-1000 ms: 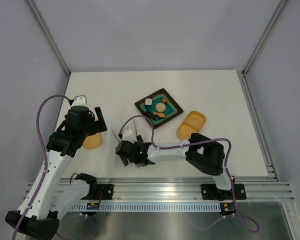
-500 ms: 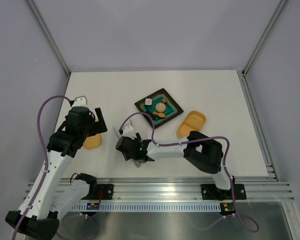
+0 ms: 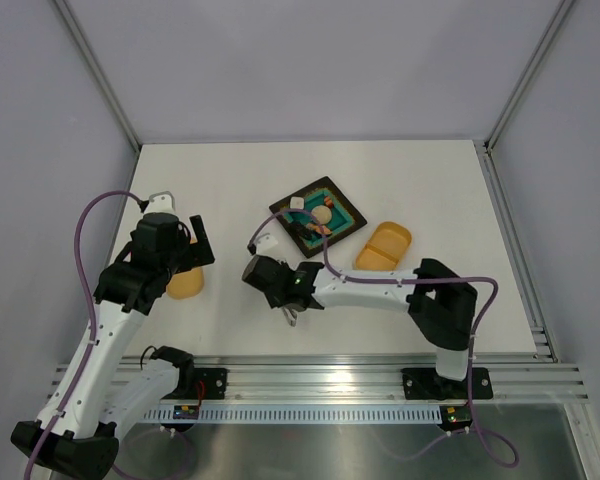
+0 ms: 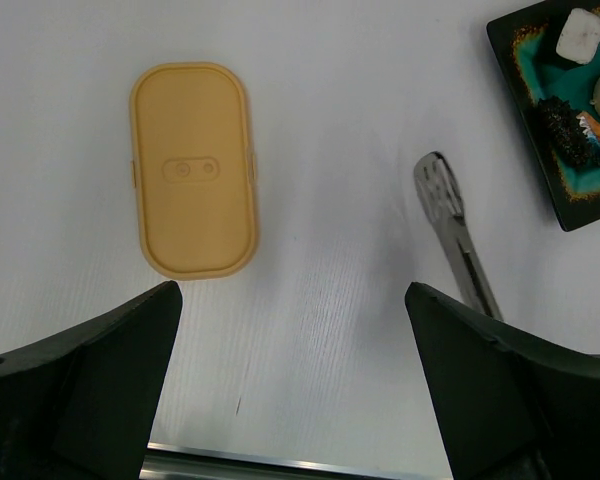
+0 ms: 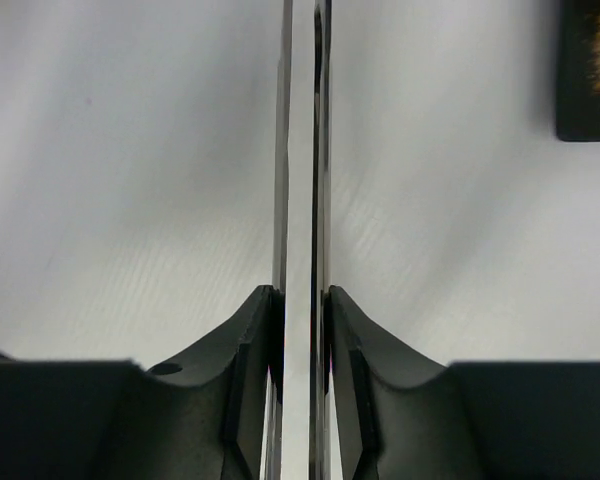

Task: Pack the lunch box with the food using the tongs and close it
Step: Pick up the clamp at the center of the board, then pick up the fake food from the plate.

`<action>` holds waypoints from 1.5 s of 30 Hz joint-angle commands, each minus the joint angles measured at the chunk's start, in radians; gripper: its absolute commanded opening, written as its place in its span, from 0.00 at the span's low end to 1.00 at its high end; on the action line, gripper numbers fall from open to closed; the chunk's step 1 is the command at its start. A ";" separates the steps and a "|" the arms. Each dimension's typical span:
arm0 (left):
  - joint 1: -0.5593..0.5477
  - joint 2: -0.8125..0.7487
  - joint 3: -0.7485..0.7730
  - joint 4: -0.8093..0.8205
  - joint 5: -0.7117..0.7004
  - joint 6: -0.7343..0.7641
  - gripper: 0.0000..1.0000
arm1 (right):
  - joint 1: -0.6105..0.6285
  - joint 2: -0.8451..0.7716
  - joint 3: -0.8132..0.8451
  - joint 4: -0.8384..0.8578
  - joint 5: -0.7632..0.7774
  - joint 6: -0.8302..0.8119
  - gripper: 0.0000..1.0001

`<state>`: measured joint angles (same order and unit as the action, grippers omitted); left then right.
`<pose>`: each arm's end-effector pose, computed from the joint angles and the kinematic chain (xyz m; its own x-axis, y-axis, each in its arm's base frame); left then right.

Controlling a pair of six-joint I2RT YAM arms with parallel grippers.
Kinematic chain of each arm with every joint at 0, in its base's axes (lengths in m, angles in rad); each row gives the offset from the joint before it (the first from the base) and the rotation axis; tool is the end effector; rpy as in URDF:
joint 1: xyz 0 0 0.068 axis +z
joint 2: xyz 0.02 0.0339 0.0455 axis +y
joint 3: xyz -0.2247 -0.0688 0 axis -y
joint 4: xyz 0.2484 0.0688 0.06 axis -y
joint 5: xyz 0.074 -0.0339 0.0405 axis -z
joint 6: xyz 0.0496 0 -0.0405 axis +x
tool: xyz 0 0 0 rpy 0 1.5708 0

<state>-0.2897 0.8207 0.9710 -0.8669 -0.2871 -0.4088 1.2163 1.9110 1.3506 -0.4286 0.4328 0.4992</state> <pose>0.1910 -0.0423 0.2946 -0.6052 -0.2174 -0.7658 -0.1866 0.9739 -0.1291 0.1593 0.3704 0.1447 -0.6239 -0.4336 -0.6502 -0.5384 0.8415 -0.0446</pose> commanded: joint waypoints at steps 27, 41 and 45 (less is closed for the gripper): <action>0.000 0.012 -0.018 0.058 0.002 -0.010 0.99 | -0.500 -0.395 0.200 -0.587 -0.356 -0.050 0.45; 0.000 0.012 0.001 0.043 -0.017 0.005 0.99 | -0.521 -0.268 0.283 -0.503 -0.273 -0.024 0.48; 0.000 0.014 0.005 0.043 -0.015 0.005 0.99 | -0.526 -0.257 0.282 -0.469 -0.259 0.001 0.49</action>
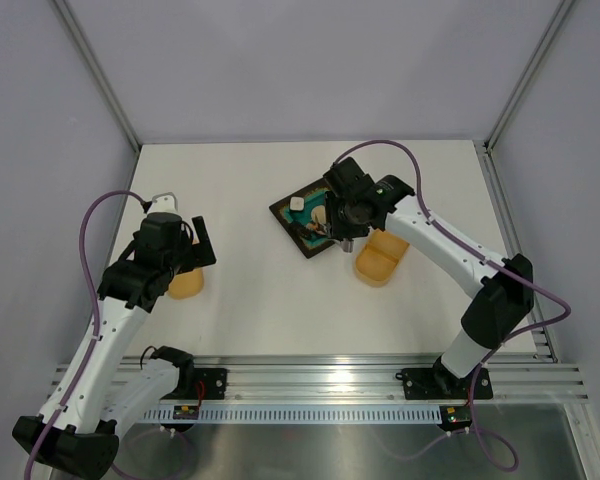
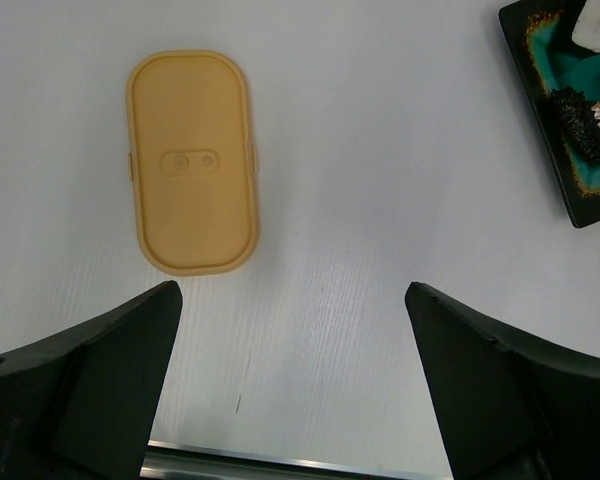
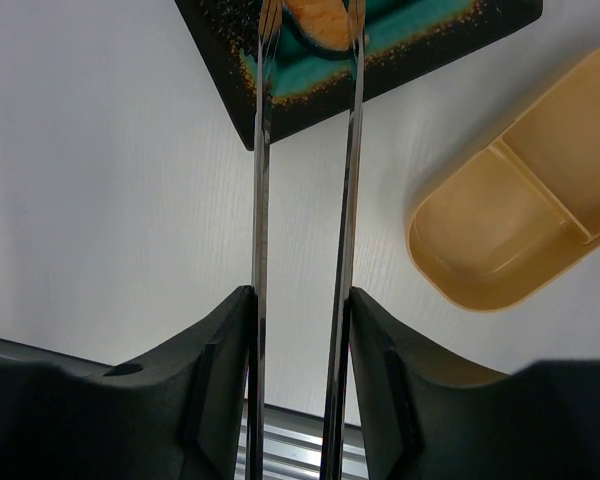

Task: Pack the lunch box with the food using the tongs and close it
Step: Pick up the fake food from the plate.

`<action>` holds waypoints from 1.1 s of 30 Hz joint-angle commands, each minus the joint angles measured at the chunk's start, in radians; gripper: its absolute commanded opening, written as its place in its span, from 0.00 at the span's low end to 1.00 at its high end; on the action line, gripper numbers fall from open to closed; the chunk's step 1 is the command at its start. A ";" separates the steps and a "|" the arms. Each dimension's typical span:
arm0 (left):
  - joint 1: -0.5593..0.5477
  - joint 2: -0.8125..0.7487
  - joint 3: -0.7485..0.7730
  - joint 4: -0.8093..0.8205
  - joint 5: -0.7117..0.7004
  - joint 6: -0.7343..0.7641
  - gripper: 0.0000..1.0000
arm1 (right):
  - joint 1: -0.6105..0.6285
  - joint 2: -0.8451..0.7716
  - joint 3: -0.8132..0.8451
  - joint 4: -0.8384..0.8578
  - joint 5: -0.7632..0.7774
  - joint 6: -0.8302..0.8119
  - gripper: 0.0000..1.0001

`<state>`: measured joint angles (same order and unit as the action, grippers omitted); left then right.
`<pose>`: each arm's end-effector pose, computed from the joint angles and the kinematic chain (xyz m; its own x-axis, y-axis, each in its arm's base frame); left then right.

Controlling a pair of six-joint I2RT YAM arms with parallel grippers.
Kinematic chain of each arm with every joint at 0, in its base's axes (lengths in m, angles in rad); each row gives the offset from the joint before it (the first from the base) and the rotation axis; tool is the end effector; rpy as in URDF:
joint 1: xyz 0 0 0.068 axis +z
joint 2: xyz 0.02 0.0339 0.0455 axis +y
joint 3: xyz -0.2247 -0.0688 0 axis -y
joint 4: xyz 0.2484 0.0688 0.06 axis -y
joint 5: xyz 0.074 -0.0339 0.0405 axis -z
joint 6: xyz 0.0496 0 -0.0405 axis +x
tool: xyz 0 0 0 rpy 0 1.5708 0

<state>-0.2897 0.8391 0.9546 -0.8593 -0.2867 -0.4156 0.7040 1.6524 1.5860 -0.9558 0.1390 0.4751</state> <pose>0.1949 -0.0435 0.2866 -0.6237 -0.2182 -0.7506 -0.1938 0.9734 -0.1219 0.2746 0.2241 0.2758 -0.8464 -0.1244 -0.5178 -0.2235 0.9655 0.1334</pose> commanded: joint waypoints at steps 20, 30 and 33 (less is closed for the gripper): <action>0.000 -0.003 0.006 0.040 -0.022 0.015 0.99 | -0.046 0.095 0.066 0.126 0.016 0.026 0.52; 0.000 0.006 0.007 0.040 -0.023 0.018 0.99 | -0.051 0.145 0.085 0.134 0.022 0.019 0.55; 0.000 0.012 0.010 0.039 -0.023 0.020 0.99 | -0.054 0.161 0.092 0.134 0.022 0.016 0.57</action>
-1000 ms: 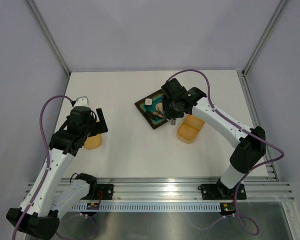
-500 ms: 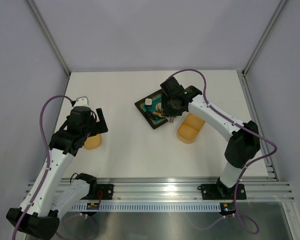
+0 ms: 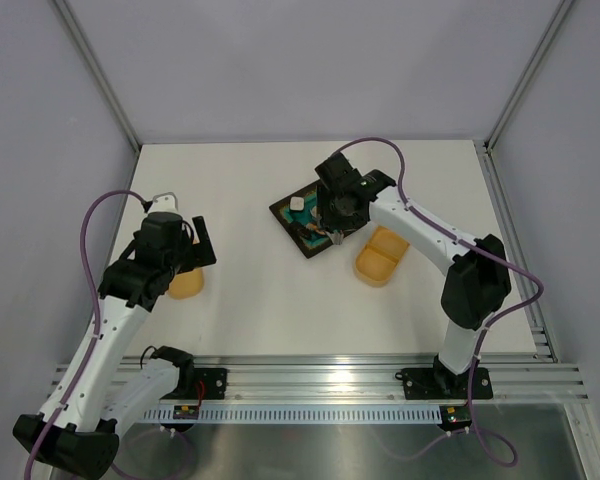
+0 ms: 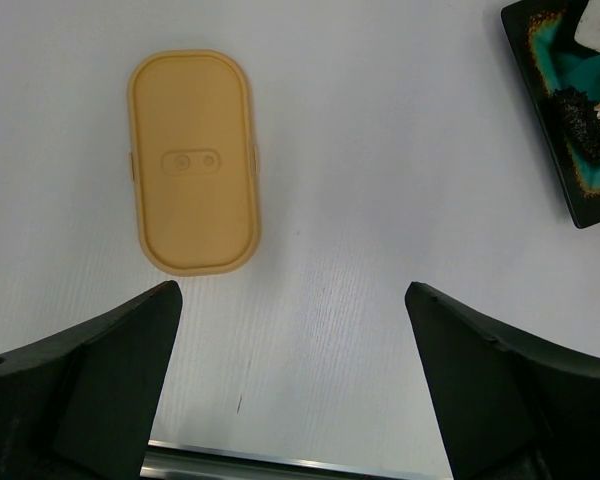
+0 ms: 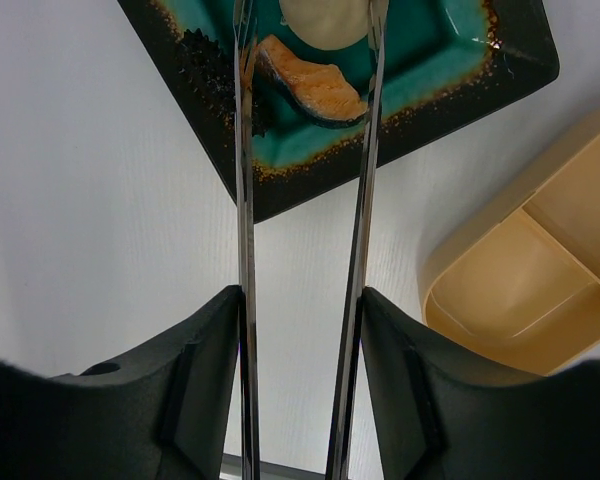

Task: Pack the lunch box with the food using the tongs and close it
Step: Pick up the fake food from the plate.

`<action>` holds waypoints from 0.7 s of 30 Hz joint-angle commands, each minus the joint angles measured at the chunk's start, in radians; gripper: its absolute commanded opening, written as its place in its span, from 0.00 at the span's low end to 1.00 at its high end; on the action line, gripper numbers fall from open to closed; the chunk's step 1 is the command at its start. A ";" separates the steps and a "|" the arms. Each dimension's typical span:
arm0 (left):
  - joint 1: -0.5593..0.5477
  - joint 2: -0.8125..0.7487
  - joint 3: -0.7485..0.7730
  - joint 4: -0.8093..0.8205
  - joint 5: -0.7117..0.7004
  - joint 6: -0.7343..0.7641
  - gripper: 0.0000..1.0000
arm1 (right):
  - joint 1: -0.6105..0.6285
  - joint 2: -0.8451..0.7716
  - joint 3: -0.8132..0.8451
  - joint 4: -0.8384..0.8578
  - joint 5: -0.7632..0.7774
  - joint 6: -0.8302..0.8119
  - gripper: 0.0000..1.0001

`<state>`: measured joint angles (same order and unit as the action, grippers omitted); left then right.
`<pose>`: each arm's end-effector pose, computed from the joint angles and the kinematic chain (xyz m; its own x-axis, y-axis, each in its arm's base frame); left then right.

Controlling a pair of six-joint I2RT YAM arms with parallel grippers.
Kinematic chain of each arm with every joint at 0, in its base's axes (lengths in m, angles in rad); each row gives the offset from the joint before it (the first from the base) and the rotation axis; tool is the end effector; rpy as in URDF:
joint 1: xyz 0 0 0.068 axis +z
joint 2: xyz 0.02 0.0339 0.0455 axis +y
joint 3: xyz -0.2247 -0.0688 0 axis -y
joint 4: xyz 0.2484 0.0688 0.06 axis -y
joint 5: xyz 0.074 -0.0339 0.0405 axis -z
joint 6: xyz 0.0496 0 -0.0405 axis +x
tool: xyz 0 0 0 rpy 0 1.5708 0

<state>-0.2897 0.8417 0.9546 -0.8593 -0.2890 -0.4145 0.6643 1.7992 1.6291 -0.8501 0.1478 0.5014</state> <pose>0.1953 -0.0435 0.2862 -0.6251 -0.2165 -0.7499 -0.1950 0.9736 -0.1185 0.3118 0.2348 0.2446 -0.8523 -0.0636 -0.5191 -0.1590 0.9771 0.1414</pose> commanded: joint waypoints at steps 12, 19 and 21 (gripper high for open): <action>-0.002 0.016 0.016 0.036 -0.024 0.016 0.99 | -0.014 0.005 0.038 0.013 0.067 -0.008 0.57; 0.000 0.023 0.018 0.039 -0.013 0.010 0.99 | -0.014 0.012 0.020 0.017 0.056 -0.011 0.58; 0.000 0.022 0.018 0.037 -0.013 0.010 0.99 | -0.014 0.015 0.015 0.025 0.047 -0.009 0.58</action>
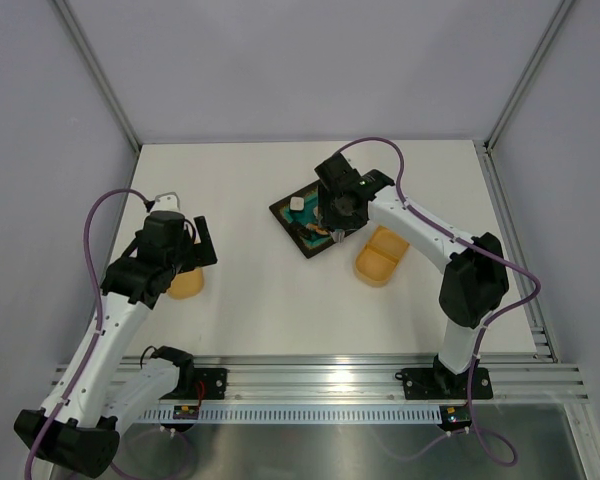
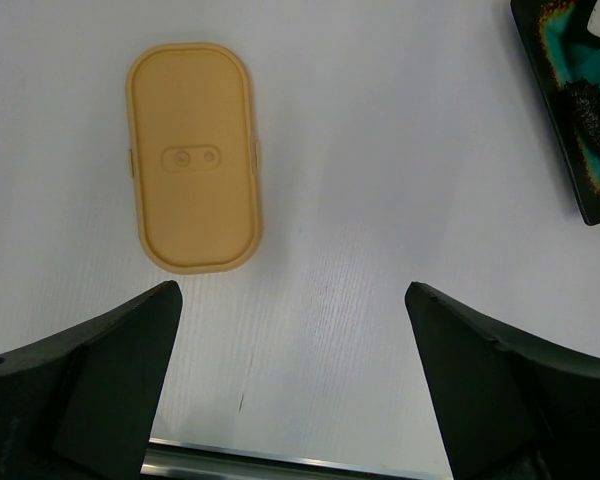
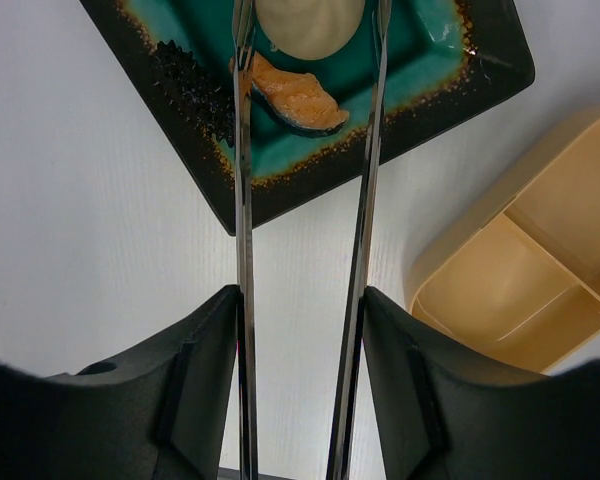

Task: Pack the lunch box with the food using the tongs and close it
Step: Pick up the fake food from the plate.

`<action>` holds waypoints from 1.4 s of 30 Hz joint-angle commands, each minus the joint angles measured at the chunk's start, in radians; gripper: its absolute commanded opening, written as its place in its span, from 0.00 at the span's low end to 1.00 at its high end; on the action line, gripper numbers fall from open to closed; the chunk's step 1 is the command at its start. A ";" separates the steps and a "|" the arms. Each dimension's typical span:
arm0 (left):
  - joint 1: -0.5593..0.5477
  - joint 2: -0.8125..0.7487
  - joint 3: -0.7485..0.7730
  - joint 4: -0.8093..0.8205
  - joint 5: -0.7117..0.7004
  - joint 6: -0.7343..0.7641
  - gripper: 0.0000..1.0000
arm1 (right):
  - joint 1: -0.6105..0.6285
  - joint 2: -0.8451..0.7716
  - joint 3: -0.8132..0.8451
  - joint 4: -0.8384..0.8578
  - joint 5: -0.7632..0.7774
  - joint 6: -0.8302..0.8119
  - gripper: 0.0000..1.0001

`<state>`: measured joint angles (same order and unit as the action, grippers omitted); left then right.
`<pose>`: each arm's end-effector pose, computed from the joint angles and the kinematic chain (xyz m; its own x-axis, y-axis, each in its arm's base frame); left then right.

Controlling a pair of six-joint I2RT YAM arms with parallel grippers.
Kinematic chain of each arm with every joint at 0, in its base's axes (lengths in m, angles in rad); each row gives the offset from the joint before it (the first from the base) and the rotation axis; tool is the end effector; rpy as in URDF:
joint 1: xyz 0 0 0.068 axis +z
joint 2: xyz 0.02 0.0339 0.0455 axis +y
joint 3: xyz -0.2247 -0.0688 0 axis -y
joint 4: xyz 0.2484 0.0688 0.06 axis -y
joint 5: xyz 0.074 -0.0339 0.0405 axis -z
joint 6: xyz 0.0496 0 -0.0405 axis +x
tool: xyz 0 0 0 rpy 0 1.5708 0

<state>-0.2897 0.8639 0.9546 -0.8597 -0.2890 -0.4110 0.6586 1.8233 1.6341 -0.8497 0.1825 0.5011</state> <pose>0.1989 -0.0445 0.2821 -0.6419 -0.2083 -0.7379 -0.1952 0.9751 -0.1054 0.3168 0.2338 0.2375 -0.8519 -0.0619 -0.5200 -0.1366 0.9849 0.1065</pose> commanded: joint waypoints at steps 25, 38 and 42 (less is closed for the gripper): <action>0.000 -0.019 0.018 0.030 -0.015 0.005 0.99 | -0.007 -0.104 -0.003 0.024 -0.040 -0.004 0.22; 0.000 -0.014 0.009 0.050 0.014 0.005 0.99 | -0.037 -0.401 -0.154 -0.068 0.097 0.025 0.20; 0.000 -0.006 0.006 0.067 0.028 0.005 0.99 | -0.102 -0.502 -0.270 -0.092 0.092 0.048 0.19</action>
<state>-0.2897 0.8631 0.9546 -0.8570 -0.2802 -0.4114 0.6018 1.3937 1.4193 -0.9058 0.2279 0.5201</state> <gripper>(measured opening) 0.988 0.421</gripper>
